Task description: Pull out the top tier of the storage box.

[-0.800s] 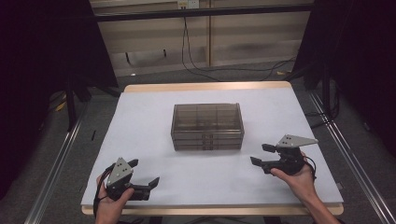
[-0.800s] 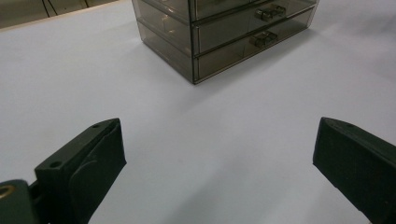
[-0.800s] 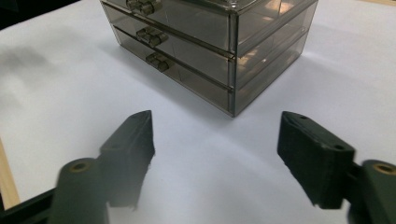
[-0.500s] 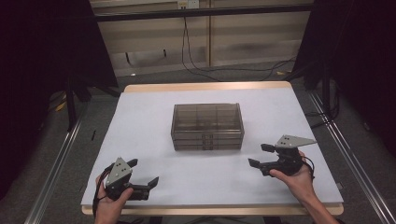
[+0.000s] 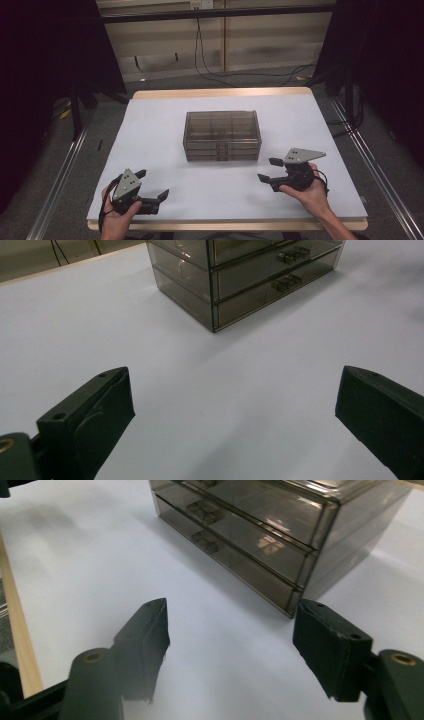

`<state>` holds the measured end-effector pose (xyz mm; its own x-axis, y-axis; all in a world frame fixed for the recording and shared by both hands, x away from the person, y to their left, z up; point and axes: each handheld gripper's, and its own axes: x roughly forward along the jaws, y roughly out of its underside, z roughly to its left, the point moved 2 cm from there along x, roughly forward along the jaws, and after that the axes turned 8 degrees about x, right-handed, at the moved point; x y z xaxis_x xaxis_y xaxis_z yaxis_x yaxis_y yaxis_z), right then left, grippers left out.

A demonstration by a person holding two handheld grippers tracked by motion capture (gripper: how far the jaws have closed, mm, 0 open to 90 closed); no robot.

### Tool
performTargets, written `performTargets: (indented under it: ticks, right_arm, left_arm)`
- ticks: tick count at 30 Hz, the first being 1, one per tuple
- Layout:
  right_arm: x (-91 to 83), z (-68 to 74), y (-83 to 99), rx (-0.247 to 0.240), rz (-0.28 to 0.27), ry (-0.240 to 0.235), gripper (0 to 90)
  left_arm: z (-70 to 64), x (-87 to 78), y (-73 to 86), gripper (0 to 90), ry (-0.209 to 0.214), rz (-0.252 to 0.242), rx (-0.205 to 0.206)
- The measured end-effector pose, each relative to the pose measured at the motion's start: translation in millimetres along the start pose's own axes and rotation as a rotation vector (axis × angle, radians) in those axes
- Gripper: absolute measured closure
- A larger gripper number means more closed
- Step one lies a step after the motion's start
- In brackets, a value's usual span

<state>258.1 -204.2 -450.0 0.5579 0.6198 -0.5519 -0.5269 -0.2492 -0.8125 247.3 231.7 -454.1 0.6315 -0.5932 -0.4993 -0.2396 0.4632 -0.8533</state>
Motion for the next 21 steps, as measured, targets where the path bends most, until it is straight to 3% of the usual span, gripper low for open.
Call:
performTargets:
  ticks: [12, 18, 21]
  right_arm:
    - [7.0, 21.8, -9.1, -0.094, 0.003, -0.006, 37.3]
    - [9.3, 31.7, -16.6, -0.172, -0.012, 0.055, 45.0]
    - [10.2, 35.7, -21.9, -0.207, -0.01, 0.062, 50.3]
  left_arm:
    - [-0.2, 0.3, 0.2, 1.9, 0.008, -0.004, -0.017]
    - [0.5, -0.6, 1.1, 2.0, 0.002, -0.002, -0.031]
    - [2.1, -0.8, 1.6, 1.9, -0.001, -0.001, -0.035]
